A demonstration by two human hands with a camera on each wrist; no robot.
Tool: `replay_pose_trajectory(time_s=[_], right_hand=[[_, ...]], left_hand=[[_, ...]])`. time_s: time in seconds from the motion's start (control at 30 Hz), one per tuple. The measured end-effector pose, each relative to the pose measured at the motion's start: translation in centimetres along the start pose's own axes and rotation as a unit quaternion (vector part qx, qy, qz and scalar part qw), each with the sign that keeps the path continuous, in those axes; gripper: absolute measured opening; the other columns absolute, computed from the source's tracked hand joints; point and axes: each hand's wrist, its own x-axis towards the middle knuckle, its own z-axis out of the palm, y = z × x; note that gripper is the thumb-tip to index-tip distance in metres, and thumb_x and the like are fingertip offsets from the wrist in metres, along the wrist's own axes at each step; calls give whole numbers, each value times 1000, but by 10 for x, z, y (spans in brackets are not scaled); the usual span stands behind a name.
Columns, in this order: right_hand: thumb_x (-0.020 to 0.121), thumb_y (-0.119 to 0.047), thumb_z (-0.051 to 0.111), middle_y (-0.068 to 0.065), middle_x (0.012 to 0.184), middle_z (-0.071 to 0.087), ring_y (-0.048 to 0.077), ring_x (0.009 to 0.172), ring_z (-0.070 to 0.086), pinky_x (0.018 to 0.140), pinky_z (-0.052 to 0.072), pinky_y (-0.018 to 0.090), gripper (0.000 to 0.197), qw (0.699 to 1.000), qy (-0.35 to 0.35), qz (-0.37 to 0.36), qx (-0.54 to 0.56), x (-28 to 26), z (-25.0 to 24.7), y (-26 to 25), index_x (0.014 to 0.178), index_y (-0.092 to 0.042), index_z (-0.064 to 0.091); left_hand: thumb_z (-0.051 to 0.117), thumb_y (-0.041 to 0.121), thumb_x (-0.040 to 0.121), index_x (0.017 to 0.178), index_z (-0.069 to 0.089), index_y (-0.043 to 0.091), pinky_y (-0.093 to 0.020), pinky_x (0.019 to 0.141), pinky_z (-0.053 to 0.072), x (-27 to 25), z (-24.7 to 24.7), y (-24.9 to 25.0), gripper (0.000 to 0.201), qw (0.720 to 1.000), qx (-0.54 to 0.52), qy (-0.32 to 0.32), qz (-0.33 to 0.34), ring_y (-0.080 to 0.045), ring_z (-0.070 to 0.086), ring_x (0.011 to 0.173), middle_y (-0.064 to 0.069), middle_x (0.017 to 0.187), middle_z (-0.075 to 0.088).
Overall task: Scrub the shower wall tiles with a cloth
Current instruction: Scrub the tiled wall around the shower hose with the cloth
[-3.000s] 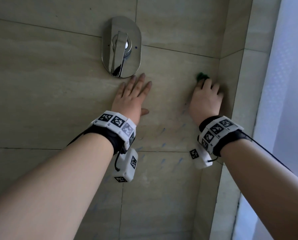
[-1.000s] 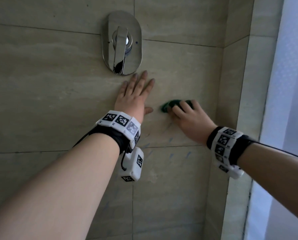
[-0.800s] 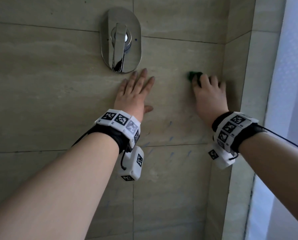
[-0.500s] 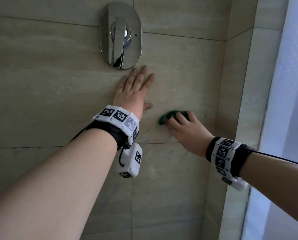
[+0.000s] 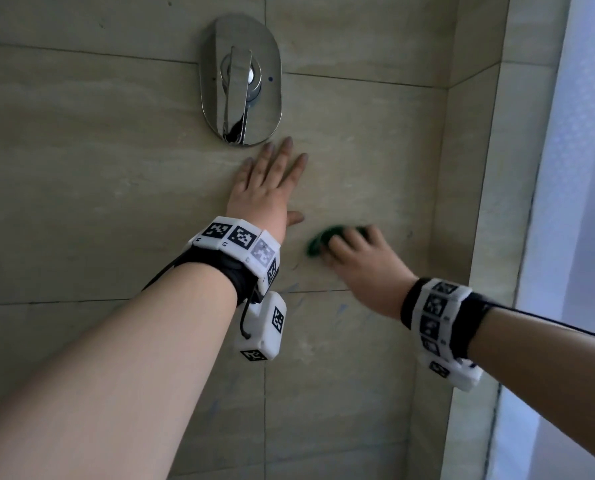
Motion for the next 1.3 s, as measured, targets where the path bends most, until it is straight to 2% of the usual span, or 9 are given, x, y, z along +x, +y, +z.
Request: replay_pose_trajectory(time_s=[0.17,0.37,0.6,0.73,0.9,1.0,1.13,1.23,1.3], right_hand=[[94,-4,13,8,106,51,29,90,55,78,45,40,58,990,30,-128,-48,-11,1,7,101,-13,70],[73,-10,28,11,106,36,33,91,39,73,31,42,57,990,26,140,2,11,1,23,117,-2,63],[90,-6,25,10,110,47,31,97,46,81,39,42,47,993,28,-97,-64,-20,13,-5,108,-11,68],[77,-4,46,14,108,46,33,92,43,76,38,43,46,993,38,111,-29,-2,5,34,121,-6,62],[73,3,53,25,112,50,43,97,45,81,40,55,51,929,-19,359,91,5,-5,30,124,3,56],[68,-8,40,18,102,49,33,89,38,76,40,45,47,973,4,216,77,-3,4,-12,106,-1,68],[79,-7,34,11,105,47,32,92,49,77,36,42,47,999,4,41,33,-18,9,-14,115,-5,64],[77,-7,46,15,107,52,34,92,49,78,36,42,44,982,-9,189,12,-11,-3,25,119,-5,62],[83,-3,46,20,121,45,39,103,44,88,36,49,49,931,-90,350,55,-9,-11,43,132,-4,50]], left_hand=[[50,48,93,152,-12,30,-34,116,-10,1,-1,-1,87,1000,-3,-9,-2,-19,-17,147,4,158,-22],[51,47,93,152,-11,29,-36,117,-9,1,0,0,87,1000,1,-11,-3,-19,-16,147,2,159,-22],[52,46,93,152,-10,29,-36,117,-9,1,1,0,88,1000,-2,-12,1,-20,-16,147,2,159,-21],[53,46,92,152,-9,29,-36,116,-9,1,1,-1,88,1000,-7,-15,-1,-20,-16,147,2,159,-21],[54,43,92,152,-9,29,-37,116,-9,1,1,1,88,1000,-14,-16,-6,-21,-16,147,2,159,-21],[54,43,92,153,-8,29,-38,117,-7,0,3,1,88,1000,-7,-8,-8,-20,-14,147,2,159,-20],[53,44,93,152,-9,29,-37,117,-7,0,3,2,87,1000,-8,-9,-8,-20,-15,147,2,159,-21],[51,45,93,152,-11,29,-37,117,-8,0,4,2,87,1000,-5,-14,-12,-20,-17,147,2,159,-22],[51,45,94,152,-12,29,-38,117,-8,0,4,1,87,1000,-3,-14,-14,-21,-17,147,2,159,-23]])
